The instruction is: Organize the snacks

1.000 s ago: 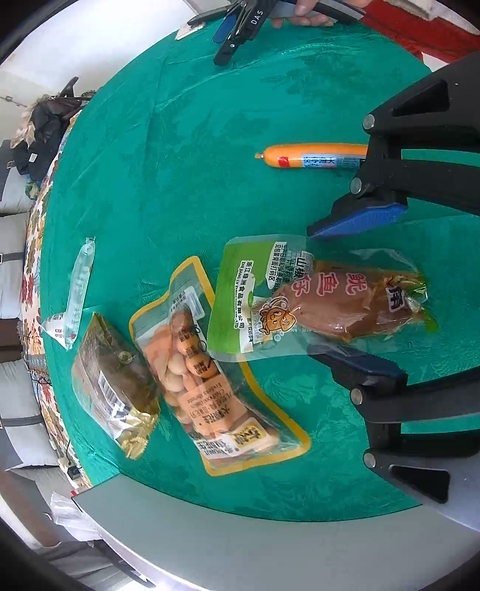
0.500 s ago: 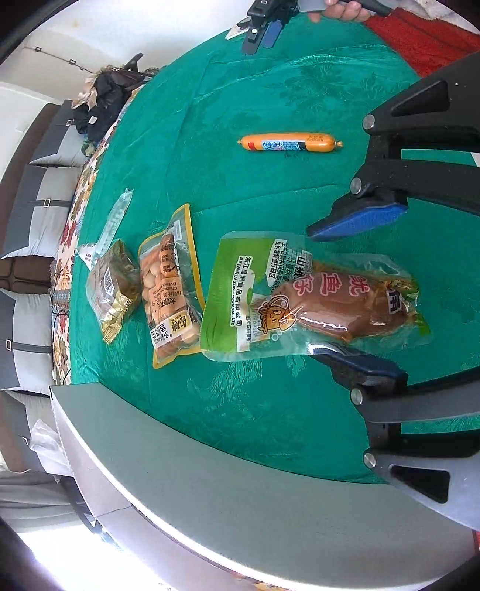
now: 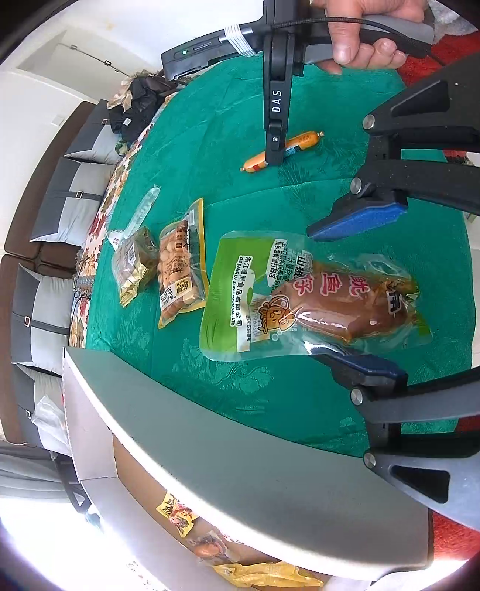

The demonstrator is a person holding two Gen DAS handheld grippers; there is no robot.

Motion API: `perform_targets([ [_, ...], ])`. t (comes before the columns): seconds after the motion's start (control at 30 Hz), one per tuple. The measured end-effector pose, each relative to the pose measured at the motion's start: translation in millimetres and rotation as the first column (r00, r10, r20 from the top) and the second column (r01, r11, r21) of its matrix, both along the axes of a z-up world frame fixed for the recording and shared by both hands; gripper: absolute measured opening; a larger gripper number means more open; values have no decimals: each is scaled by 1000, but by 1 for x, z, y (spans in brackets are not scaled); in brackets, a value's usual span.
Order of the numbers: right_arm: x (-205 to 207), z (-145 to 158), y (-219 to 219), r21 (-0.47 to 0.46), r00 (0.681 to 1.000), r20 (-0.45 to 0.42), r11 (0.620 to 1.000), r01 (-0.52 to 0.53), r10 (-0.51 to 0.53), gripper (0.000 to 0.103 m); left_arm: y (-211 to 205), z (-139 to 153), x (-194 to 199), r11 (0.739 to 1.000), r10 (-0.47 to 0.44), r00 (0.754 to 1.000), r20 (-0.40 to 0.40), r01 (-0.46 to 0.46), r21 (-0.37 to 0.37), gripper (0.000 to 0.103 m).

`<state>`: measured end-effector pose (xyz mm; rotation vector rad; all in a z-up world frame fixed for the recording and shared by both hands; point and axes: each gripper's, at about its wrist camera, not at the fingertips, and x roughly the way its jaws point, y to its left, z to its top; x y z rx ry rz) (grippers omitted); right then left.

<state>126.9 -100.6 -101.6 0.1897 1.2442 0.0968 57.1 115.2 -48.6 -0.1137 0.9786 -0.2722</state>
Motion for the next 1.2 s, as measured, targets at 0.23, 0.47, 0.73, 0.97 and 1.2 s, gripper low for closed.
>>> perform_targets([
  [0.23,-27,22,-60,346,990,0,929,131,-140,16,5,22,-2,994,-7,1000,28,10,-105,55],
  [0.47,-15,120,4,438,984,180,895,-82,2,16,66,93,9,973,91,989,121,-62,-222,55],
  [0.73,1,204,171,401,887,357,809,-430,294,16,194,126,20,949,311,937,157,-296,-114,56],
  [0.97,9,181,239,318,866,346,824,-469,360,49,235,87,24,908,411,908,79,-416,59,75],
  [1.2,0,139,161,213,890,343,898,-384,300,62,199,65,10,928,372,926,69,-373,2,77],
])
